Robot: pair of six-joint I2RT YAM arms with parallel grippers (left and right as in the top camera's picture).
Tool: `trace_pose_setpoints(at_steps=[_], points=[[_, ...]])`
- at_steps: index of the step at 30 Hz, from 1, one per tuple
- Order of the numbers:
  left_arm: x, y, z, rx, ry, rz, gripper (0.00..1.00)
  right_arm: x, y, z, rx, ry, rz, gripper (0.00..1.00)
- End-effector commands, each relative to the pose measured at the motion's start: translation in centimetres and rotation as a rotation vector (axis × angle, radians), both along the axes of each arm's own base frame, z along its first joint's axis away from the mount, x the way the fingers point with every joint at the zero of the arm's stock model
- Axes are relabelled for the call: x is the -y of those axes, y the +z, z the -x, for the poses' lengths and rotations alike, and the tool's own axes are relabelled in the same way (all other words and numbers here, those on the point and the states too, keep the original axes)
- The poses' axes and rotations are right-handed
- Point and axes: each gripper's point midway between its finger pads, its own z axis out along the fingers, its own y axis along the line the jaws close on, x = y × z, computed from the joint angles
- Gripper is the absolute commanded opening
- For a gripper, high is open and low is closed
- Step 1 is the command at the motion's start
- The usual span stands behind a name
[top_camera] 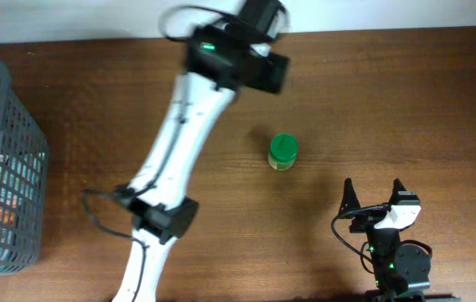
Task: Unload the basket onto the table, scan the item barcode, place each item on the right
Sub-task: 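Carry the jar toward the scanner and set it on the table, then move the left gripper back into the basket toward a mint packet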
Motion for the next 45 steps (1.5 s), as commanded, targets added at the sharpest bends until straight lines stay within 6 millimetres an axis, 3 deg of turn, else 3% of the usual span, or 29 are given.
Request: trace_pose_setpoints(at_steps=[1,5,9,15,18,21,25,28,30,31,35,38,41,45], points=[[-7.2,7.0,0.0,0.139,0.113,0.042,0.93,-0.1,-0.3,0.0,-0.007,0.003,-0.005,0.98],[-16.5,10.7,0.5,0.201,0.298,0.053,0.93,-0.1,-0.3,0.0,-0.007,0.003,-0.005,0.98],[-26.0,12.0,2.2,0.200,0.529,0.054,0.93,-0.1,-0.3,0.0,-0.007,0.003,-0.005,0.99],[-40.0,10.7,5.9,0.139,0.933,0.084,0.97,-0.1,-0.3,0.0,-0.007,0.003,-0.005,0.99],[-44.4,10.1,7.7,0.119,1.067,0.151,0.98,-0.1,-0.3,0.0,-0.007,0.003,-0.005,0.98],[-50.1,7.6,10.8,0.040,1.232,0.200,0.98,-0.1,-0.3,0.0,-0.007,0.003,-0.005,0.98],[-53.6,3.5,13.0,-0.091,1.337,0.217,0.97,-0.1,-0.3,0.0,-0.007,0.003,-0.005,0.99],[-54.8,0.0,12.9,-0.178,1.355,0.260,0.93,-0.1,-0.3,0.0,-0.007,0.003,-0.005,0.98],[-55.1,-3.1,12.6,-0.247,1.359,0.269,0.87,-0.1,-0.3,0.0,-0.007,0.003,-0.005,0.98],[-55.0,-6.1,12.3,-0.311,1.354,0.274,0.86,-0.1,-0.3,0.0,-0.007,0.003,-0.005,0.98],[-54.6,-11.6,12.1,-0.404,1.348,0.279,0.84,-0.1,-0.3,0.0,-0.007,0.003,-0.005,0.98],[-54.9,-15.8,12.3,-0.437,1.356,0.271,0.75,-0.1,-0.3,0.0,-0.007,0.003,-0.005,0.98],[-55.1,-19.0,12.1,-0.431,1.355,0.270,0.70,-0.1,-0.3,0.0,-0.007,0.003,-0.005,0.98],[-55.7,-21.5,11.7,-0.390,1.352,0.236,0.65,-0.1,-0.3,0.0,-0.007,0.003,-0.005,0.98]])
